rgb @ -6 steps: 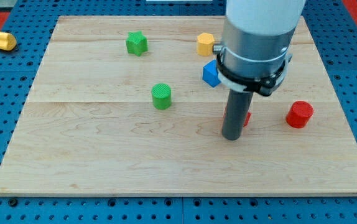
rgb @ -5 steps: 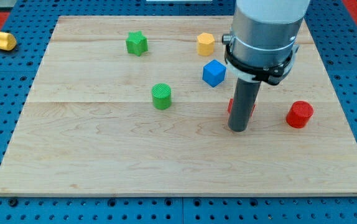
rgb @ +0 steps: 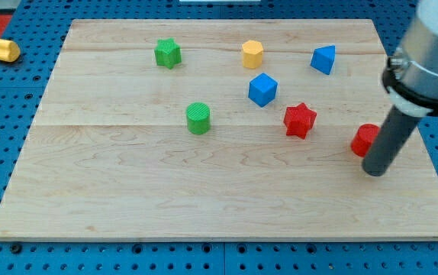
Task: Place the red circle parallel to the red star
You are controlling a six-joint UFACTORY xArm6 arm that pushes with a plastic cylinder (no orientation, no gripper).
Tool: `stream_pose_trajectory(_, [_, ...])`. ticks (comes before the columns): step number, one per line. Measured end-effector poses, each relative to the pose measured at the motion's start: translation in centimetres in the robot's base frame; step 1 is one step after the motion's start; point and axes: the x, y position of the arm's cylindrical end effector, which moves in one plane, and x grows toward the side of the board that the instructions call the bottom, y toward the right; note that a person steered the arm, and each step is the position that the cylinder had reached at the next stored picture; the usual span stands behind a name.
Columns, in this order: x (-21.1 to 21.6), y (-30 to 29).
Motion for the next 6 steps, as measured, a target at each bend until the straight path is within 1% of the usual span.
stream_pose_trajectory(1, [-1.9,2.1])
stream_pose_trajectory(2, [-3.8,2.2])
stream_pose_trajectory(3, [-0.9,3.5])
stream_pose_trajectory(4, [-1.5,-2.2])
stream_pose_trajectory(5, [-2.9,-3.0])
stream_pose_trajectory(6, [-1.9,-2.3])
